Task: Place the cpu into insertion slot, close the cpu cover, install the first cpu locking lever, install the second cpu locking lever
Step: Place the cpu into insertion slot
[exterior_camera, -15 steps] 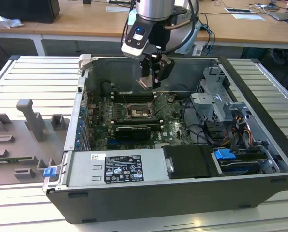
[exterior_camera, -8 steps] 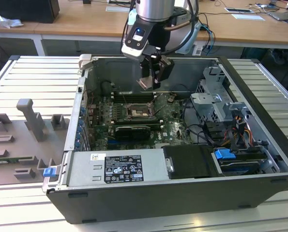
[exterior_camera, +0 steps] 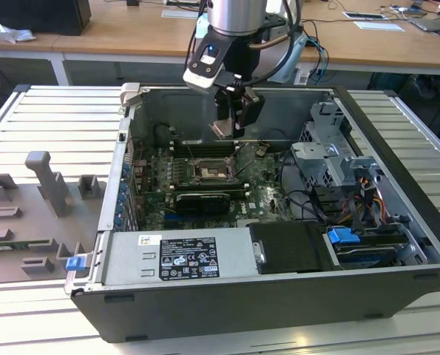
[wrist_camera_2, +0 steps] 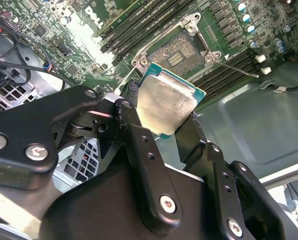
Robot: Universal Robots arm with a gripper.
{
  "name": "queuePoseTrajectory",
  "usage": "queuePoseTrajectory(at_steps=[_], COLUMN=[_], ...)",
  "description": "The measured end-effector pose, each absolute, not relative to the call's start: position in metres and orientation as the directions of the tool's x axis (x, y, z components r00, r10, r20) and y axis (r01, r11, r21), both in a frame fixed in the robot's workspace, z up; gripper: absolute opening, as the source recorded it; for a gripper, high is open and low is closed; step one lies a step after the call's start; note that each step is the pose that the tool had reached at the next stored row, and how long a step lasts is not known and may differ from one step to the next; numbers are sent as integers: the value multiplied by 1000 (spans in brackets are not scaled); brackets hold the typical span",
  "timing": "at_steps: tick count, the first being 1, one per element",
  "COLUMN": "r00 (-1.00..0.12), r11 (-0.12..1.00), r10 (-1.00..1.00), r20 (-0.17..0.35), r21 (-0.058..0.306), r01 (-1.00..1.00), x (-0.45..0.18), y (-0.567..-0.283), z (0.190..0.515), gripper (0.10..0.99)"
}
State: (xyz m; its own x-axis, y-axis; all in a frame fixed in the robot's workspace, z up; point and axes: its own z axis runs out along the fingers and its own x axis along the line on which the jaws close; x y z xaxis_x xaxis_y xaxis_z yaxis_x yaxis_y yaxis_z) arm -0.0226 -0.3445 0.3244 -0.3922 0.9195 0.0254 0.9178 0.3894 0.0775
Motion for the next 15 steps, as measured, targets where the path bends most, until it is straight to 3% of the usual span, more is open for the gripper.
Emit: queuePoseTrajectory(at_steps=[15], r00=[-362], r11=[360], r10=[932], r20=[25], r21=[78], r01=[930], x=[-23], y=[-345], z=[324], gripper=[541])
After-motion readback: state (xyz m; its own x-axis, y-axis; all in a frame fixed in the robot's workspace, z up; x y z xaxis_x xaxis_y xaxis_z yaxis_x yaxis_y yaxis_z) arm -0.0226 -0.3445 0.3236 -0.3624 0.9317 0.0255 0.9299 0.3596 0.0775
